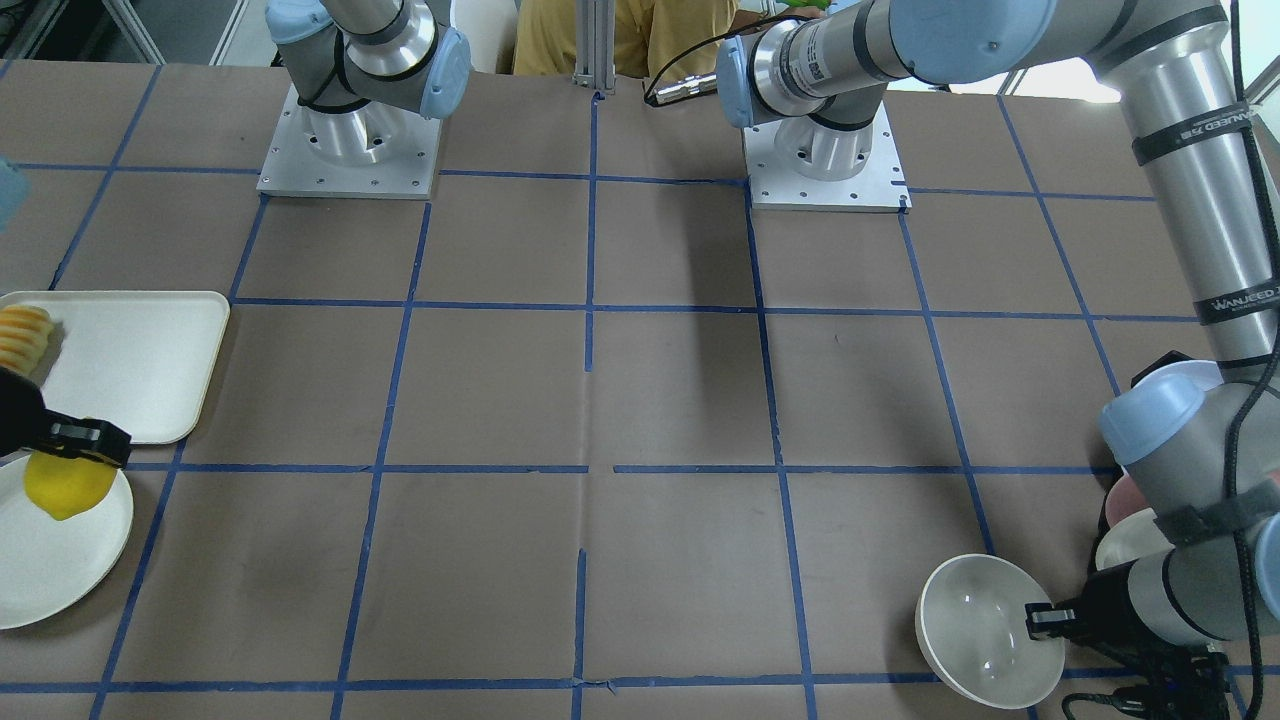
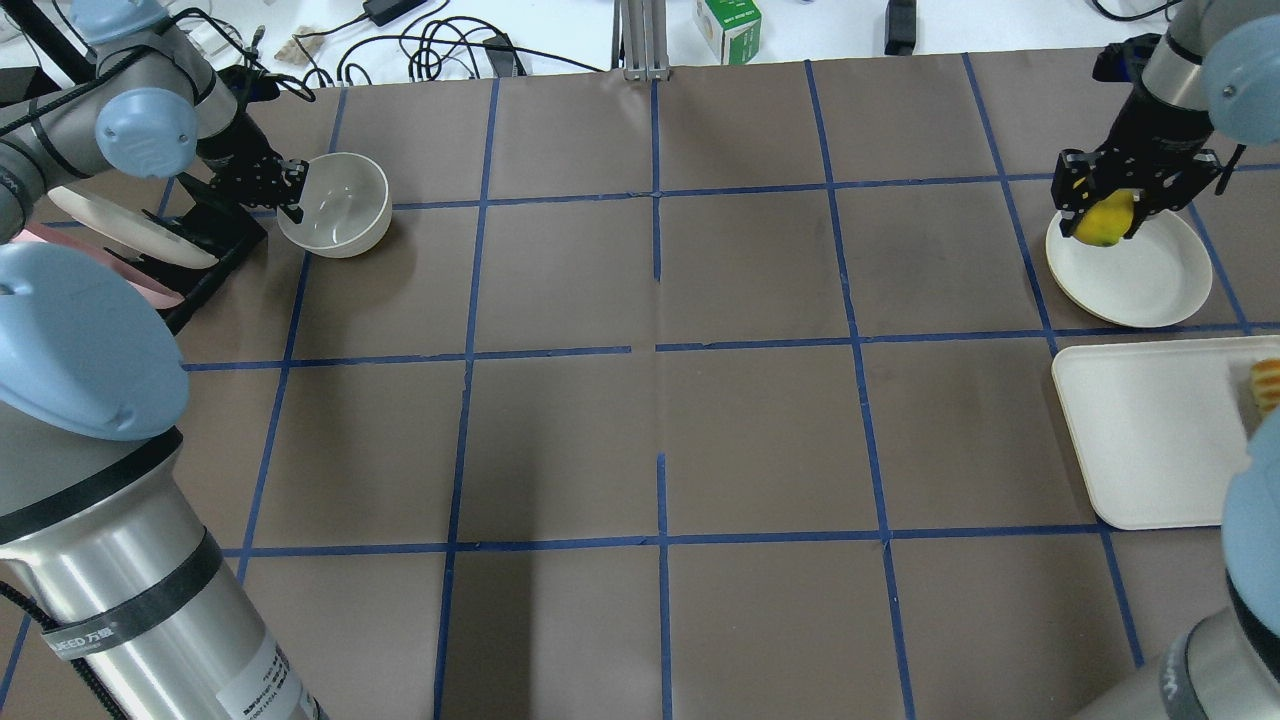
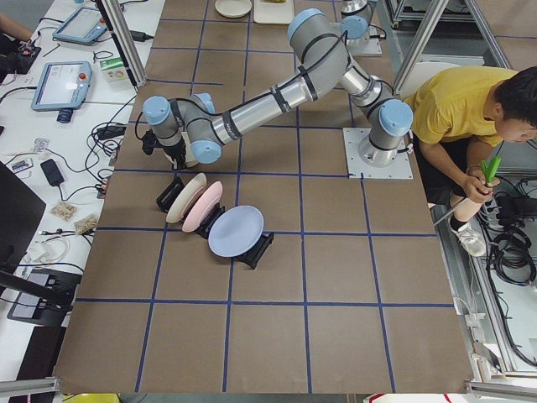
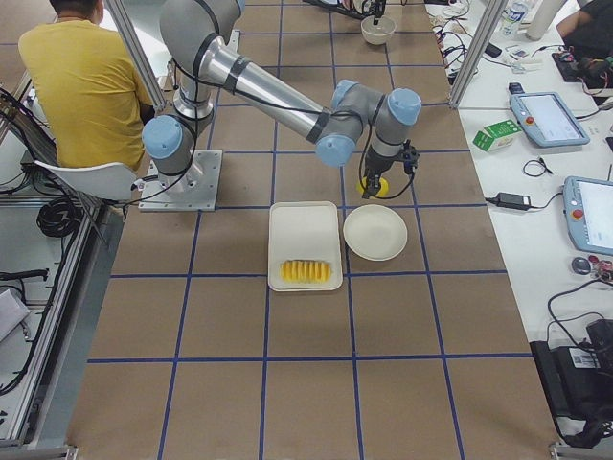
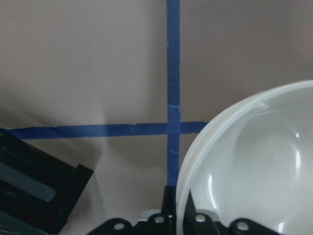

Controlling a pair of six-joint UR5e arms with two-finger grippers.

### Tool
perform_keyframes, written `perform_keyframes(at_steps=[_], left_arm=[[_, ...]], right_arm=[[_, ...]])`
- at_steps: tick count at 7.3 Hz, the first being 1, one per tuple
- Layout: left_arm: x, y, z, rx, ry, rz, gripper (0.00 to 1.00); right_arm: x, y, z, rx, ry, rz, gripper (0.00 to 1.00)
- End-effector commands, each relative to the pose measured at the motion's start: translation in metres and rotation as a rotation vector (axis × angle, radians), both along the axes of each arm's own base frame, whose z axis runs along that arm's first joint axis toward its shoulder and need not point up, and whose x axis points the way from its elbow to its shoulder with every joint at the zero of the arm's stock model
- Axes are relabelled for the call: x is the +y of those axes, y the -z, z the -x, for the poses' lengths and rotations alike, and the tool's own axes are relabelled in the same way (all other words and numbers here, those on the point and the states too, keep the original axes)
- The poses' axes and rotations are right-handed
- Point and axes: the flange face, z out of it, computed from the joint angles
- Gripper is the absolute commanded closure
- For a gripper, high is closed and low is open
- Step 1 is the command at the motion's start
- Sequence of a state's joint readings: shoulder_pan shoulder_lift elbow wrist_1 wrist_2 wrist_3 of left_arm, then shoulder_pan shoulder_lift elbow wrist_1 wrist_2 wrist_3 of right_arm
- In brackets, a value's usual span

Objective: Place bowl and put lemon in it

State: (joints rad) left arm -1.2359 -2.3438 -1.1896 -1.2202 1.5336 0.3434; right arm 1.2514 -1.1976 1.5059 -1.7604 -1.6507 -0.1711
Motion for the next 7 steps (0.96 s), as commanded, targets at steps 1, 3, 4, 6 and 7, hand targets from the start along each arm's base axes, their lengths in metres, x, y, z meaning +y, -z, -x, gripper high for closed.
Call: perform_keyframes(at_steps=[1, 3, 4, 6, 7], left_arm=[[0.002, -0.021, 0.016, 0.008, 0.005, -0.008, 1.00], [0.012, -0.065, 0.120, 0.046, 0.006, -0.017, 1.00], [0.026, -0.075, 0.191, 0.062, 0.009, -0.028, 1.00], [0.081, -0.068, 0.289, 0.076, -0.034, -0.086, 1.00], [0.106, -0.060, 0.316, 0.065, -0.063, -0.112, 1.00]], right_arm=[[0.006, -0.017, -0.060, -0.002, 0.045, 0.006, 1.00], [0.011, -0.019, -0.073, -0.026, 0.049, -0.008, 1.00], [0.010, -0.022, -0.080, -0.071, 0.054, 0.005, 1.00], [0.016, -0.031, -0.087, -0.068, 0.086, 0.011, 1.00], [0.019, -0.027, -0.098, -0.069, 0.077, -0.003, 1.00]])
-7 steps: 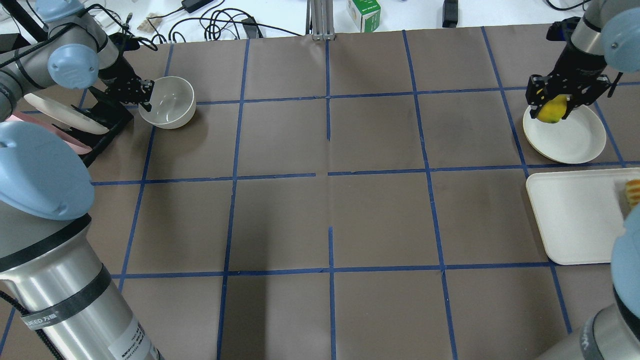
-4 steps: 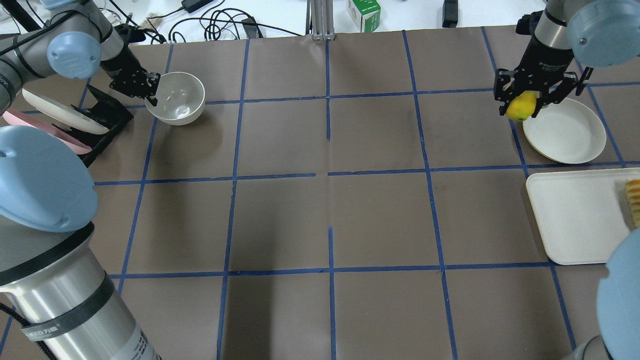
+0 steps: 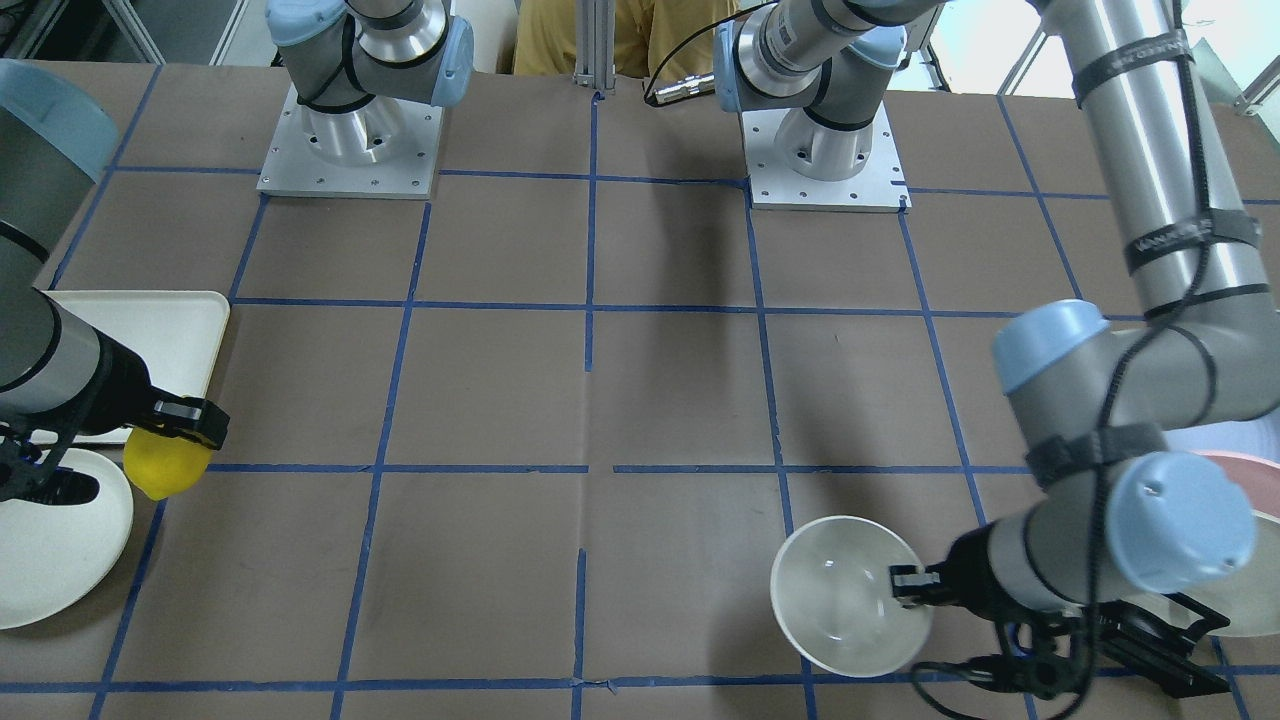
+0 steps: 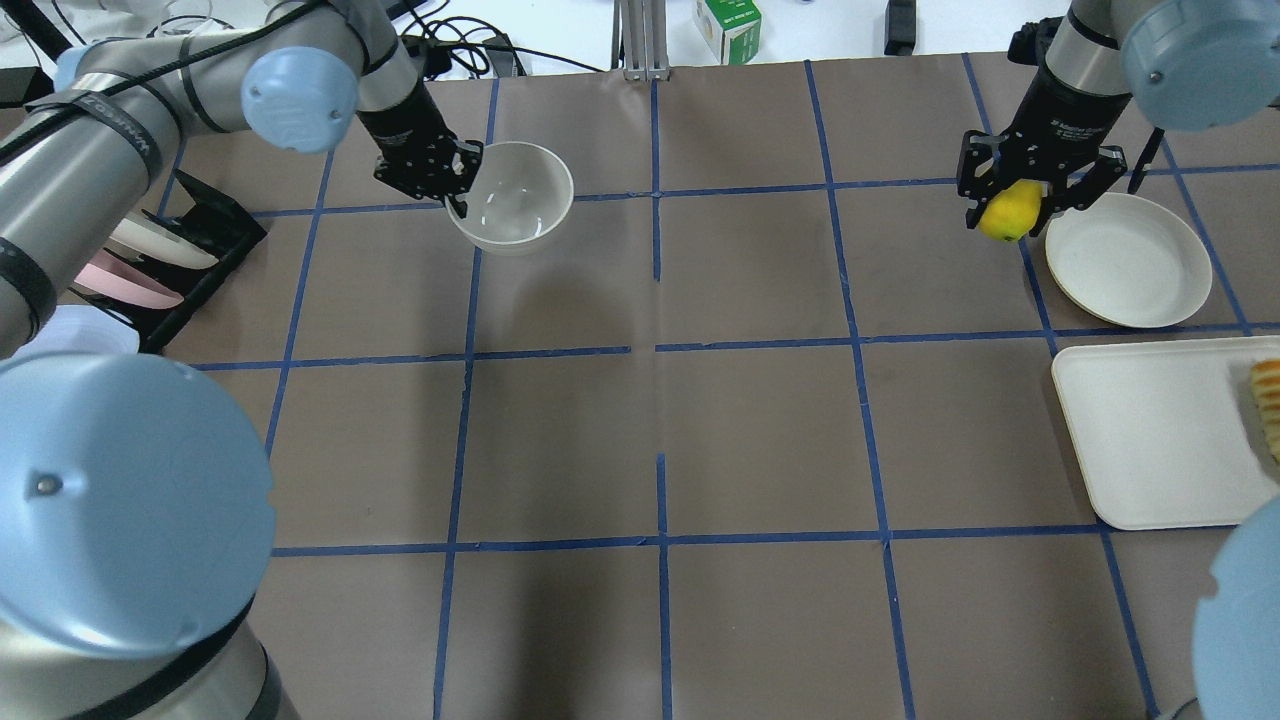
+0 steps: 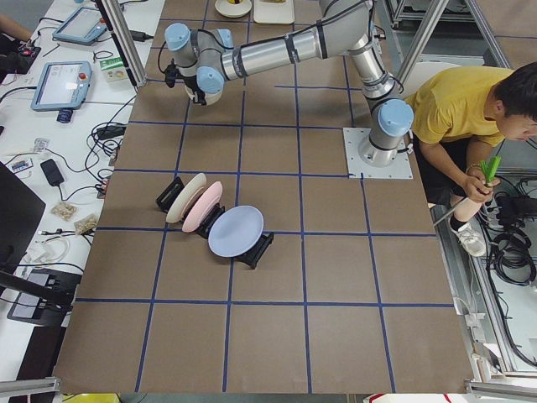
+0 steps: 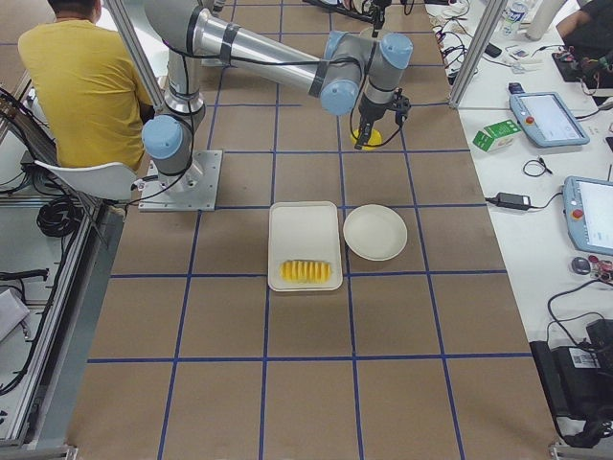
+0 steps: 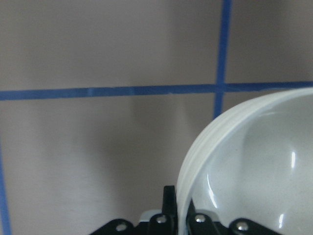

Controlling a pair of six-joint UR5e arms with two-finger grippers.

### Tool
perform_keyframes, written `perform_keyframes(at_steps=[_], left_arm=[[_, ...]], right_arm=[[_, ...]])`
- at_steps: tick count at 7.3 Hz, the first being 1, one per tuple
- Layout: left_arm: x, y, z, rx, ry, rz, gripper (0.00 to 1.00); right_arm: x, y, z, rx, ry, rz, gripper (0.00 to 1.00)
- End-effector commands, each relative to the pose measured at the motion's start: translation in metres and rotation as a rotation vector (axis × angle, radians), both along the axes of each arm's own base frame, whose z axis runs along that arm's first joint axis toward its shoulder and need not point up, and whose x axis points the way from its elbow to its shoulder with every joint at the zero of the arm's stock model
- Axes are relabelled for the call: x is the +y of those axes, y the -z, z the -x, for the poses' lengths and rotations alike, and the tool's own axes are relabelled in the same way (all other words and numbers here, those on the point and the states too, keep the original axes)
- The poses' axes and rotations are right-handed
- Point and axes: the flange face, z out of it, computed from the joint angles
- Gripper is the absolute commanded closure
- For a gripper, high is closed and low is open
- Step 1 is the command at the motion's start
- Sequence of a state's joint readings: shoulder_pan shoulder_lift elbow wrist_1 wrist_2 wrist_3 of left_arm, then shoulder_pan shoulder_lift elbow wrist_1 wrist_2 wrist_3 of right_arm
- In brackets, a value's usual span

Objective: Place bowl and put lemon in it

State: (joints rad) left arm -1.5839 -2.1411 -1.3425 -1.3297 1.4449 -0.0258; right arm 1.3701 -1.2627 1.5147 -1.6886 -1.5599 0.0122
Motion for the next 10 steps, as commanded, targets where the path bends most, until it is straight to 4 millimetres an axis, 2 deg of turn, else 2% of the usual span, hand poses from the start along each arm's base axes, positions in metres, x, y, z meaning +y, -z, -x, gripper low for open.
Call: perform_keyframes(at_steps=[1, 2, 4, 6, 7, 8, 9, 10], left_arm=[[0.055, 0.014, 0.088, -0.018, -0.082, -0.003, 1.00], [0.071, 0.024, 0.115, -0.024, -0.081, 0.014, 1.00], [0.099, 0.053, 0.132, -0.032, -0.121, -0.010, 1.00], [0.117, 0.065, 0.138, -0.036, -0.113, -0.005, 1.00], [0.118, 0.069, 0.139, -0.035, -0.116, 0.001, 0.85], [0.117, 0.070, 0.139, -0.035, -0.141, 0.003, 0.29], [0.105, 0.051, 0.127, -0.021, -0.148, 0.041, 0.00], [0.091, 0.020, 0.098, -0.011, -0.131, 0.075, 0.00]], right_arm=[[0.008, -0.009, -0.029, -0.005, 0.017, 0.005, 1.00], [0.013, -0.007, -0.048, -0.016, -0.001, 0.002, 1.00], [0.022, -0.003, -0.056, -0.014, 0.014, -0.012, 1.00], [0.035, 0.000, -0.075, -0.009, 0.004, -0.025, 1.00], [0.038, 0.000, -0.086, -0.006, 0.016, -0.027, 1.00], [0.041, -0.001, -0.099, -0.004, 0.016, -0.026, 1.00], [0.043, 0.001, -0.116, -0.002, 0.021, -0.027, 1.00], [0.045, -0.001, -0.132, 0.004, 0.048, -0.016, 1.00]])
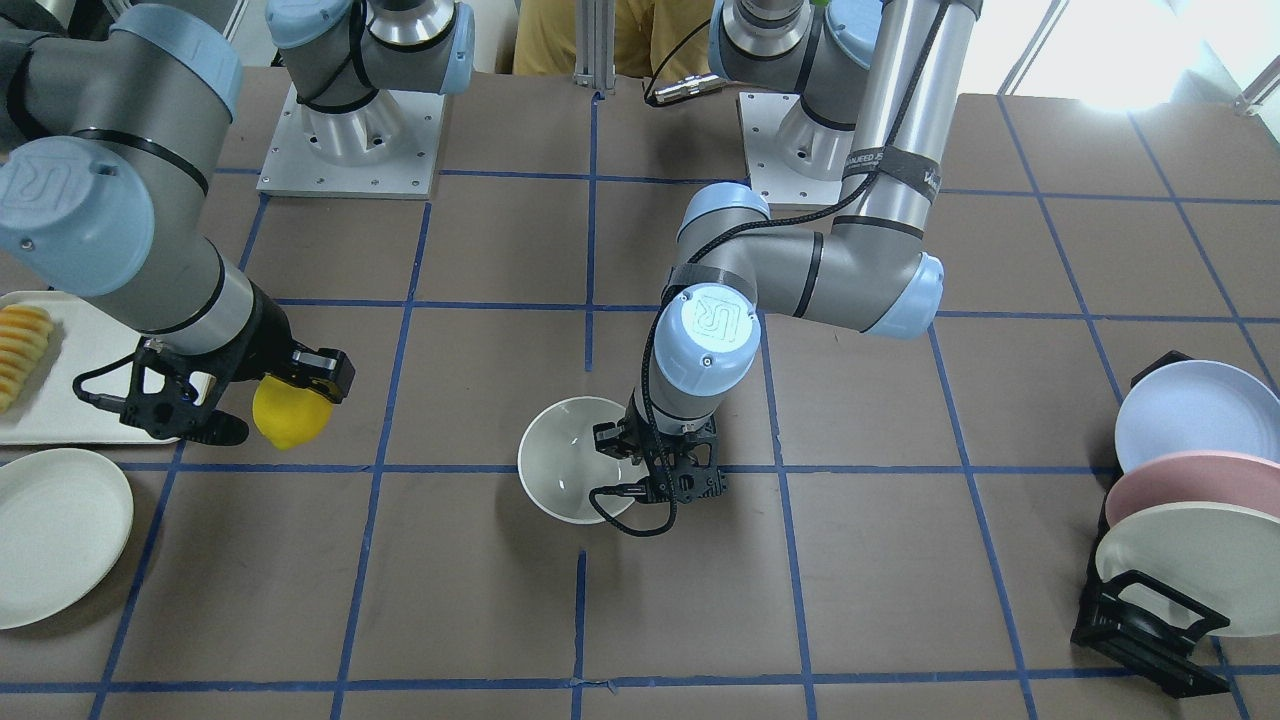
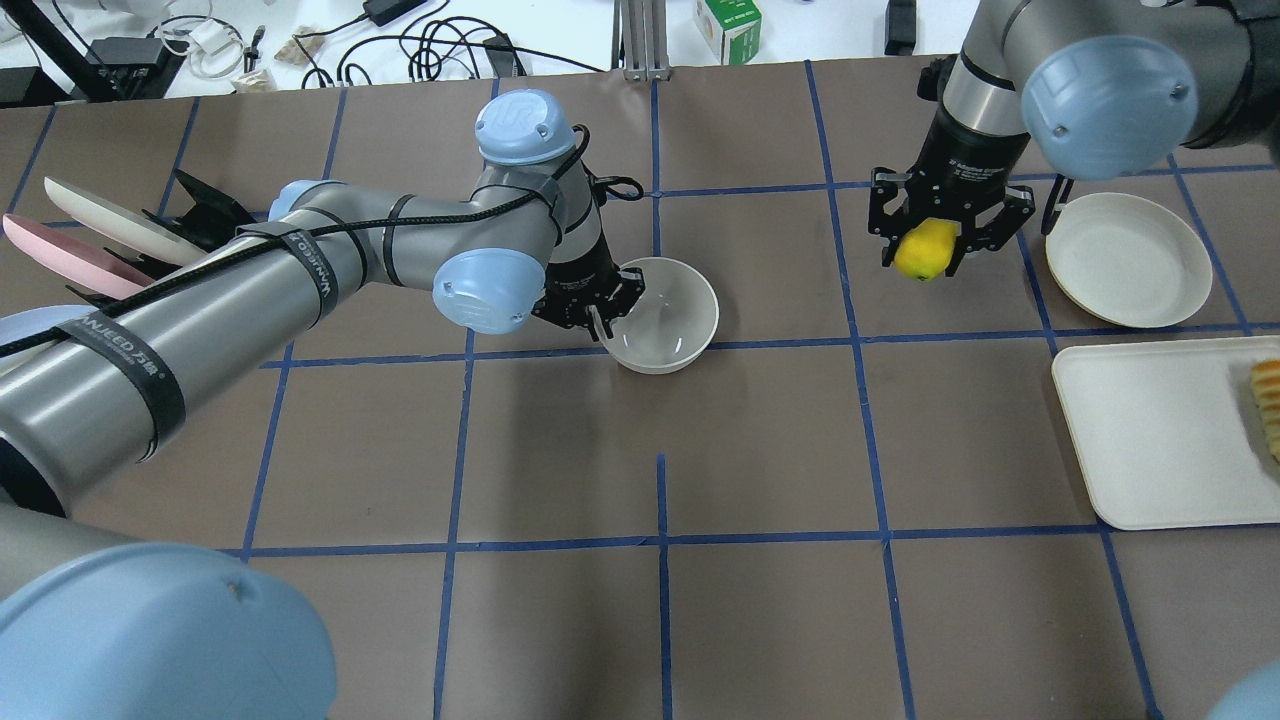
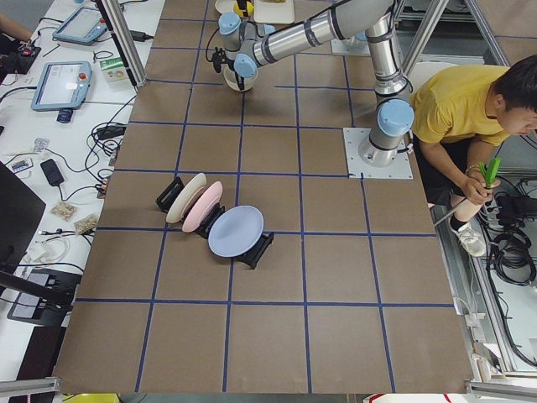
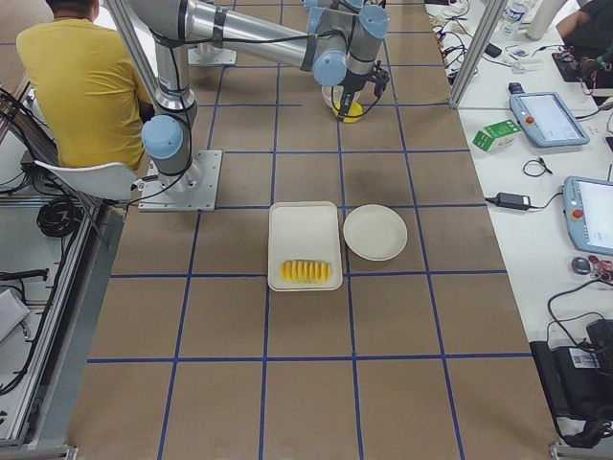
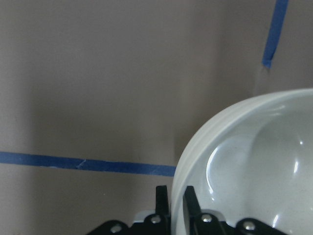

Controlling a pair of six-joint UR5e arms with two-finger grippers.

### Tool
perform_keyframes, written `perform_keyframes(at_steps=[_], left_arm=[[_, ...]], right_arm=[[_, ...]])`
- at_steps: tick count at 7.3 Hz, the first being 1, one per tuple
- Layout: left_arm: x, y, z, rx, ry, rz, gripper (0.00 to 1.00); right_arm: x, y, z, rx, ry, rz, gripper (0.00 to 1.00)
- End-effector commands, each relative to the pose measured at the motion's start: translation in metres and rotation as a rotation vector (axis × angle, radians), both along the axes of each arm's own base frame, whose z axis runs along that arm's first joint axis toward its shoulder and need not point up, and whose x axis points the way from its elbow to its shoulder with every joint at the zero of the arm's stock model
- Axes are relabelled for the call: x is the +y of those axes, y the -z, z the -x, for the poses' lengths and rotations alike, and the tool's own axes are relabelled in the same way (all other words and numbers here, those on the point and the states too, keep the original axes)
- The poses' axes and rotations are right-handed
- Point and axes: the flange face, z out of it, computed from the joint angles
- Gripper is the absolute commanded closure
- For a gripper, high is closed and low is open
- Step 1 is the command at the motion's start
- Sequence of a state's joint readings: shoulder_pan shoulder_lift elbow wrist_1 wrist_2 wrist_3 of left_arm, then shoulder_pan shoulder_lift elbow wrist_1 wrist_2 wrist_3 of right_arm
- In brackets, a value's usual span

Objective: Place bowl and put lemon in it

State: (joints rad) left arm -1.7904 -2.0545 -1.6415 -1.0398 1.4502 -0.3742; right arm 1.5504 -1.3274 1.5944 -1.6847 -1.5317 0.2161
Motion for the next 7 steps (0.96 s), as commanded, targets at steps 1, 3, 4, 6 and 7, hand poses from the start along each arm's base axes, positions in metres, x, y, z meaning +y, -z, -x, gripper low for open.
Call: perform_keyframes(at_steps=[1, 3, 4, 6, 7], left_arm=[[-0.018, -0.066, -0.069, -0.016, 0.051, -0.011, 0.00], [0.000, -0.146, -0.120, -0.112, 0.173, -0.081, 0.00], [0.006, -0.180, -0.139, -0.113, 0.149, -0.036, 0.00], [0.044, -0.240, -0.148, -0.112, 0.210, 0.052, 0.00], [0.055, -0.244, -0.148, -0.105, 0.222, 0.060, 0.00]], right_arm=[[0.005, 0.001, -0.036, 0.008, 0.032, 0.014, 1.00], [-0.003, 0.008, -0.078, -0.081, 0.004, 0.089, 1.00], [-0.001, 0.023, -0.120, -0.104, 0.029, 0.090, 1.00], [0.008, 0.058, -0.191, -0.108, -0.020, 0.136, 1.00], [0.017, 0.080, -0.215, -0.098, -0.045, 0.112, 1.00]])
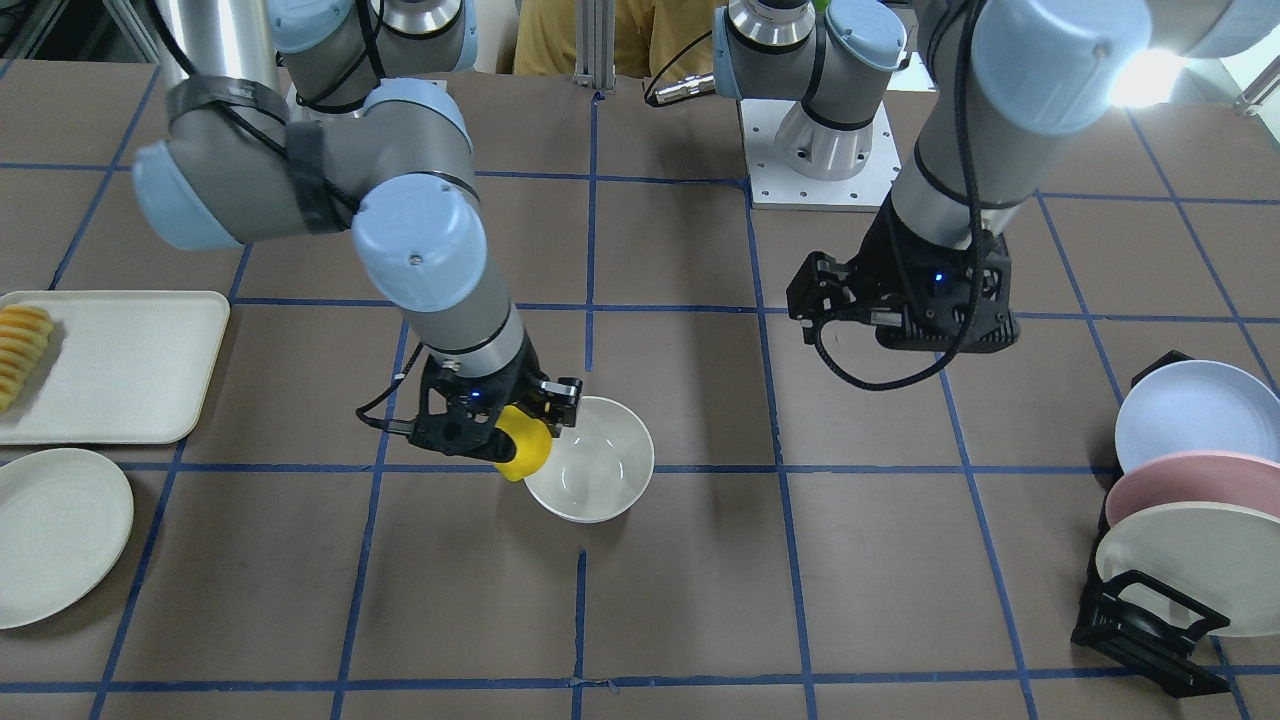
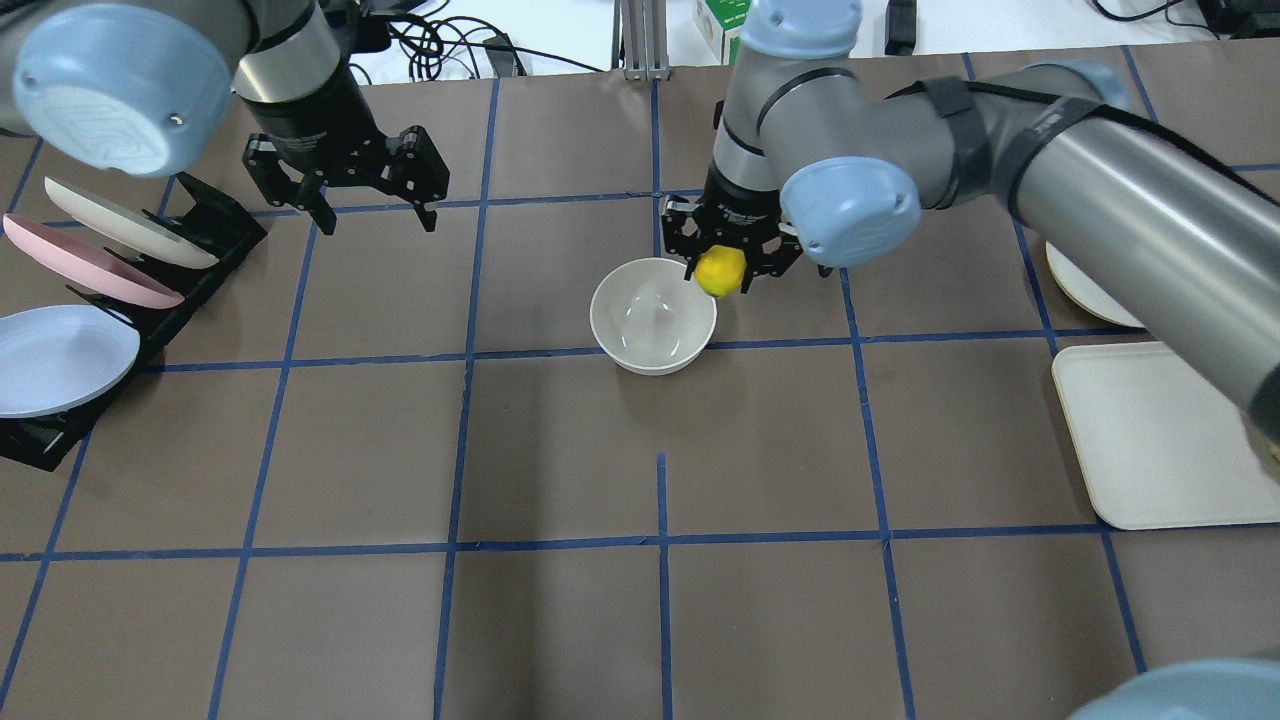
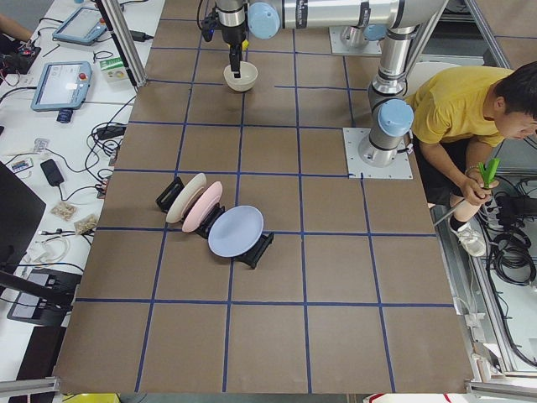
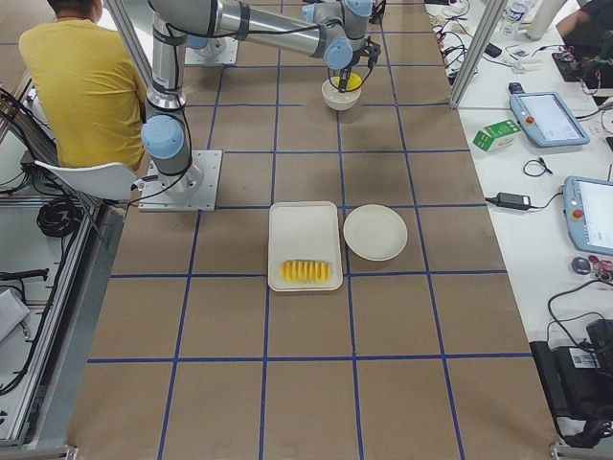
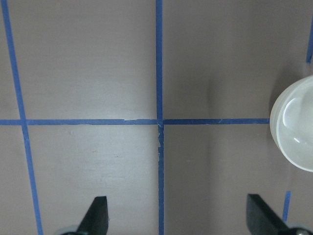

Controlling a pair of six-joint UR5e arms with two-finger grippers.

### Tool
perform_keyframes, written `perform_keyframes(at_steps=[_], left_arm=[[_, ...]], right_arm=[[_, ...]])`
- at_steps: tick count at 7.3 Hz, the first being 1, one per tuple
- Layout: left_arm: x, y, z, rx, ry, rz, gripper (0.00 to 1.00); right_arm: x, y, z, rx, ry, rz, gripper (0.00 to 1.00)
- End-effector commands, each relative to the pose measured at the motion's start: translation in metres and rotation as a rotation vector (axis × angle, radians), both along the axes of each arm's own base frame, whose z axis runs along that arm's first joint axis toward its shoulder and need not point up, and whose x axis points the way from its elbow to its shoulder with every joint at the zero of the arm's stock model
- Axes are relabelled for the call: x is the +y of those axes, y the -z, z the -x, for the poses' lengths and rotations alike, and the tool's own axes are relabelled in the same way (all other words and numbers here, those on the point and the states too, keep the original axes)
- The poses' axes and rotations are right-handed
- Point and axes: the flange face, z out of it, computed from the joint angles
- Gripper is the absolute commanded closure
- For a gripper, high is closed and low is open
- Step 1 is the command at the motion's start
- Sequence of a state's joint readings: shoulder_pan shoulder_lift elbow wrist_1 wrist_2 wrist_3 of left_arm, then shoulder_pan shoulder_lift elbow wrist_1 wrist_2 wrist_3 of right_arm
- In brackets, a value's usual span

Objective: Place bowl and put lemon in it

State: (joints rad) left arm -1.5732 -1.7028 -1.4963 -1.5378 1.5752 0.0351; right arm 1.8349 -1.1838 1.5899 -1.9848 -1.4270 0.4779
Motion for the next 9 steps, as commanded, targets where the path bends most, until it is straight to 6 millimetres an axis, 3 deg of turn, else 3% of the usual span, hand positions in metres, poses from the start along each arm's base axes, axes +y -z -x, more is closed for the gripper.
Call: perform_keyframes(at_steps=[1, 2, 3, 4, 5, 6, 7, 8, 9], left_arm=[[0.029, -0.021, -0.004, 0.008, 0.030, 0.032, 0.00], [0.037, -0.019, -0.005, 0.000, 0.028, 0.030, 0.00], [0.039, -0.020, -0.007, 0.005, 0.024, 0.032, 0.00], [0.035, -0.024, -0.016, 0.010, 0.007, 0.038, 0.00], [0.036, -0.020, -0.020, 0.012, -0.011, 0.022, 0.00], [0.037, -0.017, -0.019, 0.014, -0.016, 0.016, 0.00], [0.036, -0.018, -0.020, 0.014, -0.019, 0.019, 0.00], [0.036, -0.019, -0.021, 0.014, -0.021, 0.019, 0.00], [0.034, -0.023, -0.020, 0.013, -0.019, 0.028, 0.00]], right_arm=[[0.018, 0.042, -0.051, 0.010, -0.002, -0.048, 1.00], [0.021, 0.062, -0.063, 0.023, -0.003, -0.065, 1.00], [0.021, 0.069, -0.072, 0.019, -0.017, -0.045, 1.00], [0.019, 0.079, -0.073, 0.022, -0.021, -0.053, 0.96], [0.015, 0.084, -0.074, 0.022, -0.026, -0.028, 0.86], [0.008, 0.084, -0.073, 0.038, -0.028, 0.018, 0.68], [0.007, 0.095, -0.070, 0.060, -0.027, 0.014, 0.57], [0.006, 0.095, -0.068, 0.073, -0.025, 0.019, 0.16], [0.005, 0.093, -0.062, 0.126, -0.018, 0.037, 0.00]])
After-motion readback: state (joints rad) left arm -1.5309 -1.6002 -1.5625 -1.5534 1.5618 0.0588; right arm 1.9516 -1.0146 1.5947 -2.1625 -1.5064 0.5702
